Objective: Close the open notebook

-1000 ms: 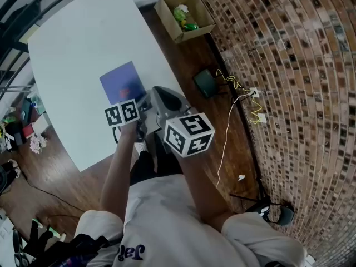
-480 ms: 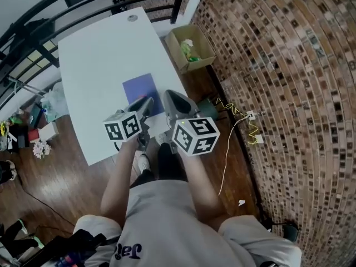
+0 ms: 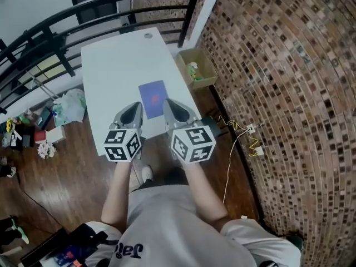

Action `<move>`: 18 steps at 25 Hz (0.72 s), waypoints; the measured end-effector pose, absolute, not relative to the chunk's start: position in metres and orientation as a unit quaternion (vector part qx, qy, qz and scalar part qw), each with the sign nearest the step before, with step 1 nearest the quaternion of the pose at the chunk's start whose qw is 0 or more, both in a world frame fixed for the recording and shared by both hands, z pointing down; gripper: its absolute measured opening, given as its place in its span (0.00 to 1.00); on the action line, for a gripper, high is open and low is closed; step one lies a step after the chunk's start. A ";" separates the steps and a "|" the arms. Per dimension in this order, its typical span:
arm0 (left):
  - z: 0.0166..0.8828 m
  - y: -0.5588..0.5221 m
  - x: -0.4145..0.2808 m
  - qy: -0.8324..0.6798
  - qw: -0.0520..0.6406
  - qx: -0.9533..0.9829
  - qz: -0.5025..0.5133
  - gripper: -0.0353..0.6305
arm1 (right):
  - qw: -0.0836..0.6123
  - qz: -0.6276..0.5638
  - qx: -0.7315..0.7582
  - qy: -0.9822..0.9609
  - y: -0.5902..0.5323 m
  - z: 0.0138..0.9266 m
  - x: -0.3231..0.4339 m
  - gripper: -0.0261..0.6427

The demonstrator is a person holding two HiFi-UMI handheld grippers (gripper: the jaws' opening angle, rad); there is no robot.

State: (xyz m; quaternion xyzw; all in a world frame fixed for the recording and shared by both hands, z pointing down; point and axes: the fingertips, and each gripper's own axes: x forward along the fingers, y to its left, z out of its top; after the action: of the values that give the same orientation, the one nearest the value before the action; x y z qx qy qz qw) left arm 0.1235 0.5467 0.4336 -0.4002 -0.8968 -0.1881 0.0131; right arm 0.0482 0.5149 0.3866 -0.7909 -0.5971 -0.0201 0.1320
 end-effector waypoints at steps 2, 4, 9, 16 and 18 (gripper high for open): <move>0.426 0.533 0.135 -0.889 0.001 -0.417 -0.188 0.08 | 0.122 -0.021 -0.801 -0.586 0.502 0.381 0.055 0.03; 0.419 0.515 0.145 -0.885 -0.003 -0.431 -0.179 0.08 | 0.115 -0.019 -0.810 -0.575 0.487 0.376 0.064 0.03; 0.385 0.451 0.172 -0.860 -0.003 -0.507 -0.062 0.08 | 0.077 -0.020 -0.839 -0.538 0.420 0.360 0.078 0.03; 0.409 0.294 0.120 -0.840 0.029 -0.538 -0.069 0.08 | 0.123 -0.049 -0.842 -0.523 0.278 0.403 0.029 0.03; 0.409 0.252 0.099 -0.847 0.036 -0.525 -0.071 0.08 | 0.137 -0.056 -0.849 -0.507 0.241 0.408 0.029 0.03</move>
State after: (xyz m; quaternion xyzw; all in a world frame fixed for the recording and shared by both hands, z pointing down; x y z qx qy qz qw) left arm 0.0992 0.2517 0.4090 -0.5248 -0.8475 -0.0715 0.0358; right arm 0.0287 0.2414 0.4081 -0.8488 -0.5074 -0.0561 0.1375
